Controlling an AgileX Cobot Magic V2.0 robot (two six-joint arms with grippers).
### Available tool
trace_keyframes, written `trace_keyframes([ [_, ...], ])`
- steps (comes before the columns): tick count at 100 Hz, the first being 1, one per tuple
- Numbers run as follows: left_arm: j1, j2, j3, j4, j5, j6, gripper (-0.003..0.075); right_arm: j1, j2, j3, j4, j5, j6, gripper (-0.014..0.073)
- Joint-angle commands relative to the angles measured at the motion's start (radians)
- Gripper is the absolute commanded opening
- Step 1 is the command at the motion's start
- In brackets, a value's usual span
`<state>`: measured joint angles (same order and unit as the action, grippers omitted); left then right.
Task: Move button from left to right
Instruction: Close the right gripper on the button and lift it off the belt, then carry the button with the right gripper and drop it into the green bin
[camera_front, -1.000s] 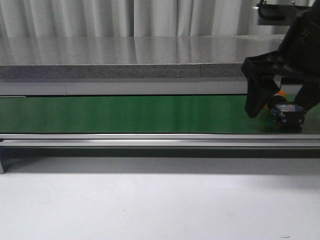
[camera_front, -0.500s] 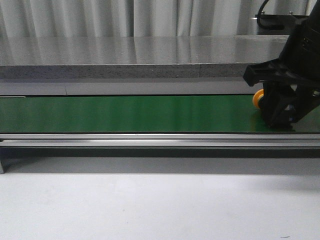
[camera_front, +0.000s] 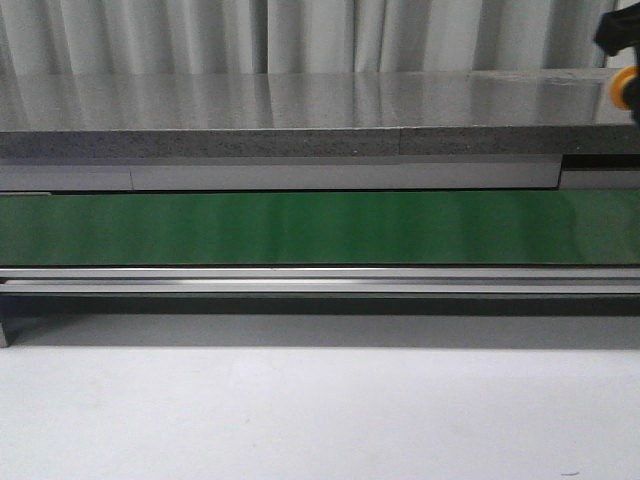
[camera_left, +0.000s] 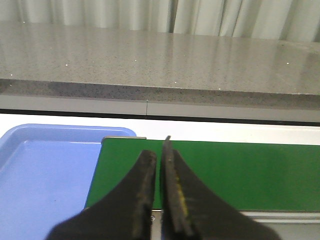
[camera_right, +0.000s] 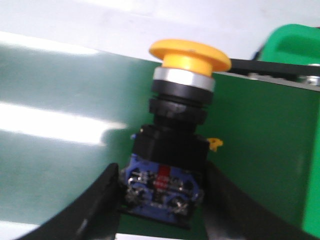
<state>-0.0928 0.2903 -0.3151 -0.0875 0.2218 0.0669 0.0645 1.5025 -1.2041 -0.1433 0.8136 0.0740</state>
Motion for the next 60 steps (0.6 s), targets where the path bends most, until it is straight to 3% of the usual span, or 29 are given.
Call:
trace_keyframes([
  [1, -0.008, 0.006, -0.027, -0.011, -0.072, -0.005, 0.0005, -0.089, -0.045, -0.034, -0.068, -0.023, -0.004, 0.0118],
  [32, -0.008, 0.006, -0.027, -0.011, -0.072, -0.005, 0.0005, -0.371, -0.020, -0.034, -0.085, -0.106, -0.005, 0.0118],
  [60, -0.008, 0.006, -0.027, -0.011, -0.072, -0.005, 0.0005, -0.436, 0.108, -0.034, -0.088, -0.122, -0.005, 0.0120],
])
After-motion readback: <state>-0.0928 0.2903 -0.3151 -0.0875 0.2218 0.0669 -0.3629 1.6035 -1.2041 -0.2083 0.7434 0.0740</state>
